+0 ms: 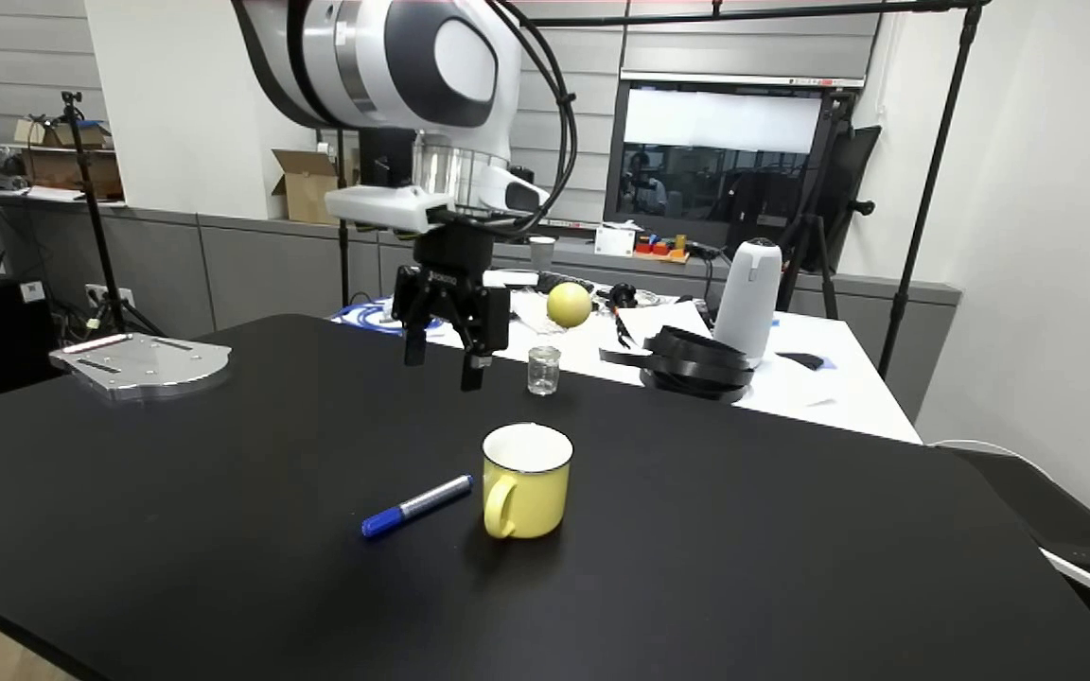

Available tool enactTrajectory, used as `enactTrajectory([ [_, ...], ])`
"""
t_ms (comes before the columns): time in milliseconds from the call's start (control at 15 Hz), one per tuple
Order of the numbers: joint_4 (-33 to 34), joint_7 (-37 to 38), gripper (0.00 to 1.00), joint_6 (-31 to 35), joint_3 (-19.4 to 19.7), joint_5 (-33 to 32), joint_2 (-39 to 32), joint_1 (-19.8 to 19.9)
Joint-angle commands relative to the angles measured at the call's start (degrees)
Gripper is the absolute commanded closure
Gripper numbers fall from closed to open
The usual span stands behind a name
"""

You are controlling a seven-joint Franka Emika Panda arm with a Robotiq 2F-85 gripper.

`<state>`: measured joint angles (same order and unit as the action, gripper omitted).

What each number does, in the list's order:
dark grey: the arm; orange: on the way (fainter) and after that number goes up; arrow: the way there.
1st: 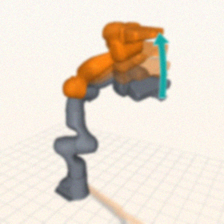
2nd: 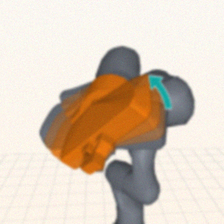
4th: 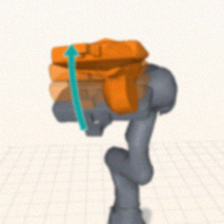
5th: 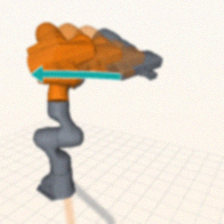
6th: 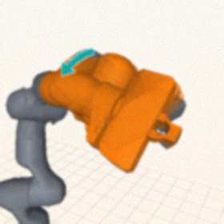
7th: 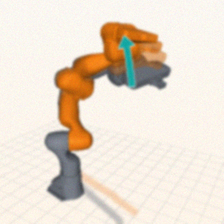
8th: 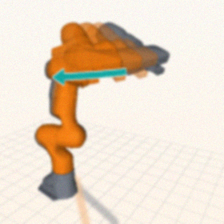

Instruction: Put the blue marker inside the yellow mug

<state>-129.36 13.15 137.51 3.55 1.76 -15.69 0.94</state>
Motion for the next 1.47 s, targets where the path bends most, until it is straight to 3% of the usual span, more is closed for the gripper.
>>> enactTrajectory([
  [0, 3.0, 1.9, 0.00, 2.3, 0.3, -3.1, -5.3, -1.9],
  [800, 4.5, 4.7, 0.00, 14.2, 0.7, -1.1, -15.1, -6.3],
  [1000, 2.7, 6.1, 0.00, 16.6, 0.1, 1.1, -15.1, -6.9],
  [1400, -5.0, 13.7, 0.00, 19.0, 4.2, 1.3, -9.2, -11.5],
])
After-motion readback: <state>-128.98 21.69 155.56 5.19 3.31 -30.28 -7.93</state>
